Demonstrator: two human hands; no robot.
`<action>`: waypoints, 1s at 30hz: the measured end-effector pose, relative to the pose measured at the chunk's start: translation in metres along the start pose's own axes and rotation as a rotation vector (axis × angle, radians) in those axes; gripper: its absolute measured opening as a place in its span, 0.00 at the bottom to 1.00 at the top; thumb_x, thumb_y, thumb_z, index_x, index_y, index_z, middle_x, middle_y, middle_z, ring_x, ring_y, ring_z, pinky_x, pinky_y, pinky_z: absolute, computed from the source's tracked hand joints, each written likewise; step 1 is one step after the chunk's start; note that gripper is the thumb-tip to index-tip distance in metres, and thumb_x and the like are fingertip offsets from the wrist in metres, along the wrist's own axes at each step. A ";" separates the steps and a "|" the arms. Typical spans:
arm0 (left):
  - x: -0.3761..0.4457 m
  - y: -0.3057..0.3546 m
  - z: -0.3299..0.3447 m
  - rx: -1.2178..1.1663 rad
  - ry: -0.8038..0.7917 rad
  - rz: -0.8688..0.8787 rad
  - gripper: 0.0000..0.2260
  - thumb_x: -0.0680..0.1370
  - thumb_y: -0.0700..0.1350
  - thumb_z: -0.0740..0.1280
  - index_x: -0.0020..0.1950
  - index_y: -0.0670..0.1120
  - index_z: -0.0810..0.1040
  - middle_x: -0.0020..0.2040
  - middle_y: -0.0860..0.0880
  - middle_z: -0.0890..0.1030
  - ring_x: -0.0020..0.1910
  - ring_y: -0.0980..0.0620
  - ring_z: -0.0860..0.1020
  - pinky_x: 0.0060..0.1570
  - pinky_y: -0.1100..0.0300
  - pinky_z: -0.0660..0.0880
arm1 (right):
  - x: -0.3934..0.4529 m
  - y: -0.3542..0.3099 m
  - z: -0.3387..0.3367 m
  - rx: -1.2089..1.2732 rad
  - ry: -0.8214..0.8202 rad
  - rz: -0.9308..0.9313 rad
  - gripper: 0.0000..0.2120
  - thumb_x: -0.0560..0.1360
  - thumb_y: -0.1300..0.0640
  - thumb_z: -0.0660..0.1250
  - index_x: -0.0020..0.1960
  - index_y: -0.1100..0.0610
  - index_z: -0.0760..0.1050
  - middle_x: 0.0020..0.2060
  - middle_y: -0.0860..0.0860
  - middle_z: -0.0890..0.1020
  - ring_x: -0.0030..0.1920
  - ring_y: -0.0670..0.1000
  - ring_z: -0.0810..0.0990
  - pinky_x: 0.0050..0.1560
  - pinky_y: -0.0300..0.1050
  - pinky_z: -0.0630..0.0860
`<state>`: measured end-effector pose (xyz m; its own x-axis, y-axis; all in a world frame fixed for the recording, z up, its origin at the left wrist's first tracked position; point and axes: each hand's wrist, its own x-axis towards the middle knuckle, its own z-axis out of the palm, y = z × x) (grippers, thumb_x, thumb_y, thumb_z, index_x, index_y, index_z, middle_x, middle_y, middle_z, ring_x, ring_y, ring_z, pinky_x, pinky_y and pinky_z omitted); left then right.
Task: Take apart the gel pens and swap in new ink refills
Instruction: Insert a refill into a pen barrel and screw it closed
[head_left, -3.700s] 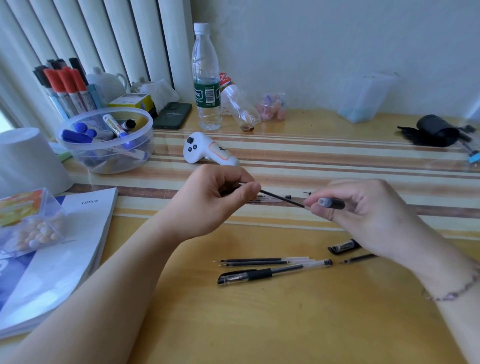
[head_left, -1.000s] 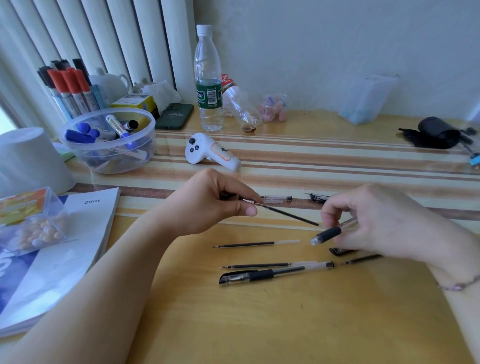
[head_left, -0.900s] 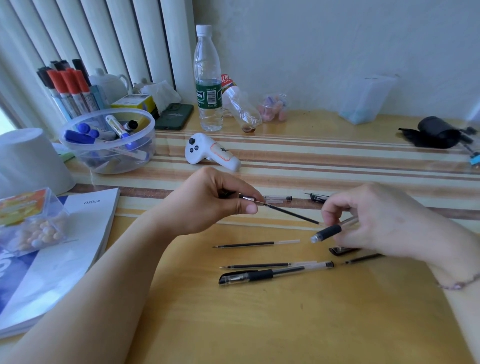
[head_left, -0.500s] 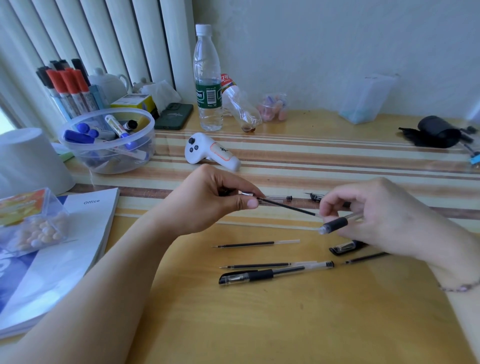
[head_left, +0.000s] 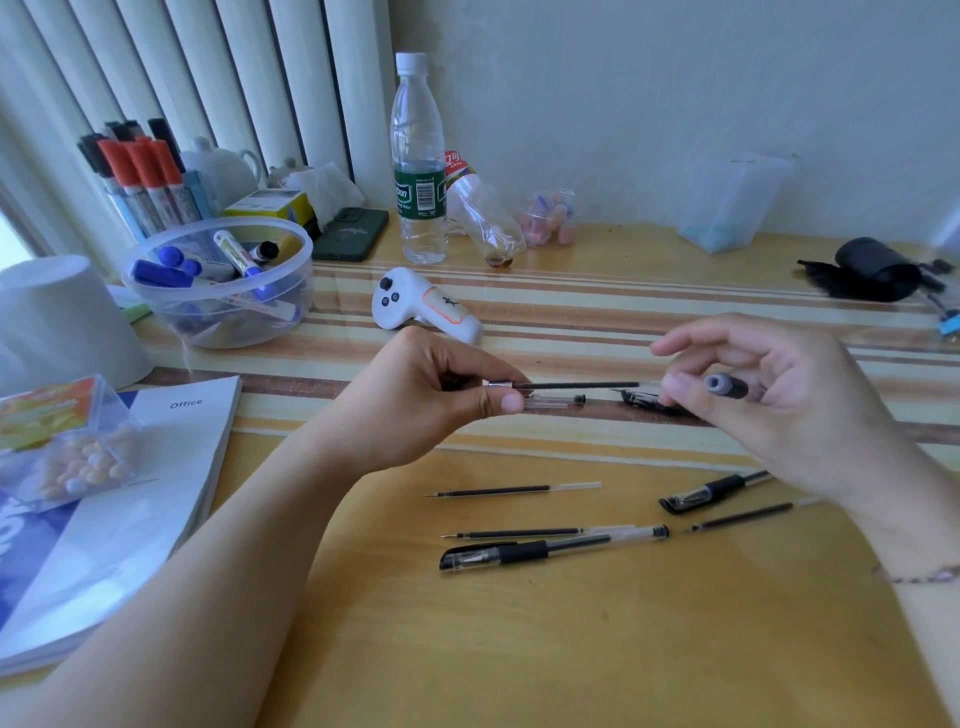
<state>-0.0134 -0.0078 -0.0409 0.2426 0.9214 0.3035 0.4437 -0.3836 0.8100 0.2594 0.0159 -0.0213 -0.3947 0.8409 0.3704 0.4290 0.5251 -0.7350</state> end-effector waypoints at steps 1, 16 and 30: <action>0.000 0.000 0.000 -0.002 0.004 -0.002 0.12 0.69 0.53 0.71 0.49 0.50 0.86 0.43 0.45 0.87 0.44 0.44 0.83 0.48 0.56 0.80 | -0.001 -0.002 0.001 0.011 0.003 -0.018 0.09 0.68 0.51 0.72 0.48 0.45 0.81 0.40 0.47 0.84 0.29 0.67 0.74 0.26 0.37 0.67; 0.001 -0.005 -0.004 -0.075 0.037 0.013 0.05 0.74 0.49 0.72 0.42 0.49 0.86 0.33 0.30 0.76 0.31 0.45 0.68 0.35 0.59 0.68 | 0.001 0.002 0.004 -0.029 0.030 0.100 0.18 0.67 0.36 0.68 0.47 0.47 0.82 0.39 0.39 0.84 0.48 0.36 0.80 0.49 0.36 0.72; 0.001 -0.001 -0.013 -0.106 0.226 0.029 0.06 0.71 0.49 0.72 0.41 0.48 0.85 0.31 0.28 0.73 0.29 0.47 0.65 0.29 0.61 0.63 | 0.004 0.013 -0.006 -0.274 0.128 0.021 0.13 0.75 0.45 0.64 0.39 0.51 0.79 0.34 0.48 0.81 0.35 0.45 0.75 0.34 0.35 0.68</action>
<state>-0.0250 -0.0053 -0.0350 0.0500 0.9050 0.4224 0.3438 -0.4127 0.8435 0.2682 0.0267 -0.0263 -0.2848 0.8527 0.4380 0.6462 0.5083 -0.5693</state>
